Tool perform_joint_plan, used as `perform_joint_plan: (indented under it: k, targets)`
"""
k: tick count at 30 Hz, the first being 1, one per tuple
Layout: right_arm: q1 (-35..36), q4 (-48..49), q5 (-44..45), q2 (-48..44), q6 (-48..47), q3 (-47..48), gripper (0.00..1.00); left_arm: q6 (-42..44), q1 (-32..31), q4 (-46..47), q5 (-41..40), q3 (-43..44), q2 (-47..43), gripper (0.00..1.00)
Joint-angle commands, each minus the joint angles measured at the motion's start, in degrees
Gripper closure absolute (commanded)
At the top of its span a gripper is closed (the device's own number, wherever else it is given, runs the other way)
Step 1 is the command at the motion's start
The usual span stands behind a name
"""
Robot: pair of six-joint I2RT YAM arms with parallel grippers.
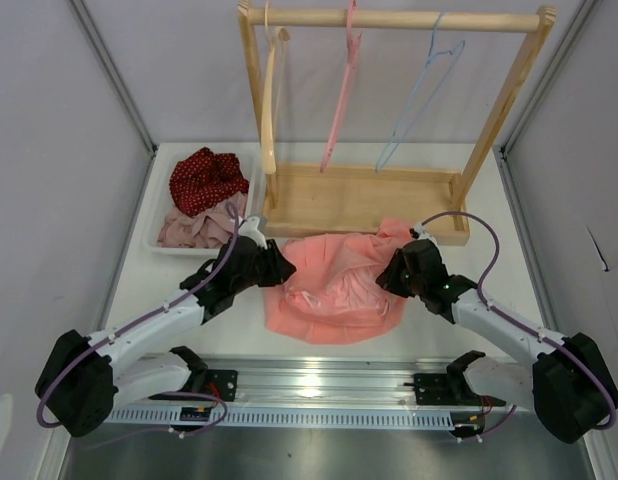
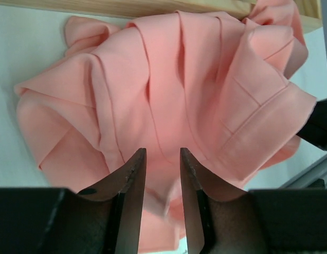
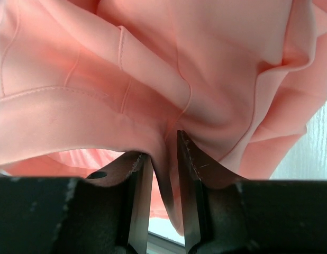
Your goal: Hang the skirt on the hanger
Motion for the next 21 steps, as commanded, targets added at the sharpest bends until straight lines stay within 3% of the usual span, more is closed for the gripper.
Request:
perform_joint_plan:
  k: [1, 4, 8, 21]
  targets:
    - [1.25, -1.52, 3.69, 0.39, 0.76, 2.81, 0.71, 3.10, -2.61, -5.16, -1.18, 2.49, -2.21, 0.65]
    - [1.51, -1.60, 3.78, 1.53, 0.85, 3.60, 0.71, 3.45, -5.16, -7.18, -2.40, 2.75, -2.91, 0.67]
    - [1.69, -2.74, 4.13, 3.81, 0.50, 5.53, 0.72, 3.19, -6.75, -8.50, -3.46, 2.40, -2.83, 0.78]
    - [1.86, -5.56, 4.13, 12.43, -1.52, 13.27, 0.73, 10.39, -19.40, -8.15, -5.83, 4.51, -11.88, 0.70]
